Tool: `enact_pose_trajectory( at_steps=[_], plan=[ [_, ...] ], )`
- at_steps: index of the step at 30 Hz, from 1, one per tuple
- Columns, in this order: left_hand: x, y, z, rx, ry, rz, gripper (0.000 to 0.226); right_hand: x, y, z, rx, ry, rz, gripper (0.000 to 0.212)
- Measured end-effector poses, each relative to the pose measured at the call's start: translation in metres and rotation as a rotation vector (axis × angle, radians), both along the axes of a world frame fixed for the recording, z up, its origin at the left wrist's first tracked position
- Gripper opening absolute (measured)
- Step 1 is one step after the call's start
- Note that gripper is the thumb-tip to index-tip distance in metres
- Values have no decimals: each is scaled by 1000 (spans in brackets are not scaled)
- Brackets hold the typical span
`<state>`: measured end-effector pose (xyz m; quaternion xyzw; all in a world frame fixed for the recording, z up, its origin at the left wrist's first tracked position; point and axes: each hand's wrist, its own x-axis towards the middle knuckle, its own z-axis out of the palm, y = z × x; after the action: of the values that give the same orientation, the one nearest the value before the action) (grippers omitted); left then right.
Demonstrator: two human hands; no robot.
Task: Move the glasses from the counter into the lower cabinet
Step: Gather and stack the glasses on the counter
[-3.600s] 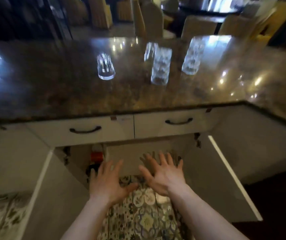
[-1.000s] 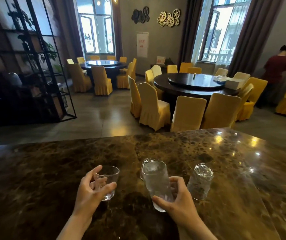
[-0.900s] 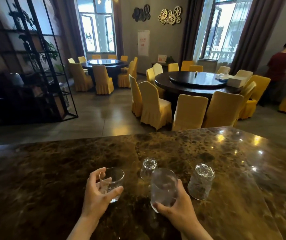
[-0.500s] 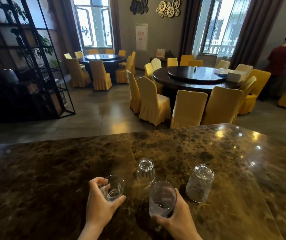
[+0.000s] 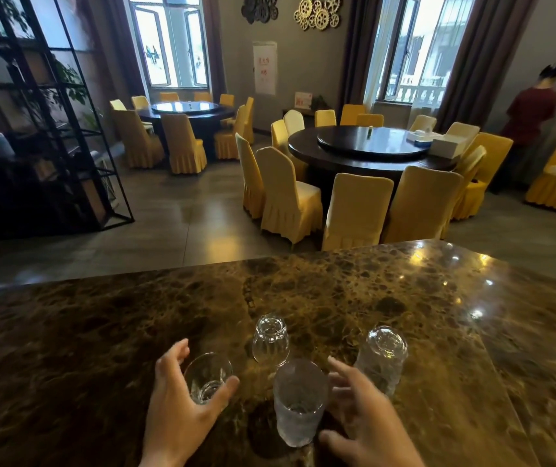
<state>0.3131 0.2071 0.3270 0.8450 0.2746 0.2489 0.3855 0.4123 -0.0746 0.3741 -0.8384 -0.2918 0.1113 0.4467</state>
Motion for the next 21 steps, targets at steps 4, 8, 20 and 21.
enact_pose_trajectory(
  at_steps=[4, 8, 20, 21],
  plan=[
    [45, 3, 51, 359, -70, -154, 73, 34, -23, 44, -182, -485, -42, 85],
    [113, -18, 74, 560, 303, -522, 88, 77, -11, 53, -784, -695, 135, 92],
    [158, -17, 38, 614, 512, -524, 66, 106, -24, 39, -901, -728, 120, 37],
    [161, -17, 40, 507, 442, -480, 63, 106, -36, 37, -737, -626, 24, 43]
  ],
)
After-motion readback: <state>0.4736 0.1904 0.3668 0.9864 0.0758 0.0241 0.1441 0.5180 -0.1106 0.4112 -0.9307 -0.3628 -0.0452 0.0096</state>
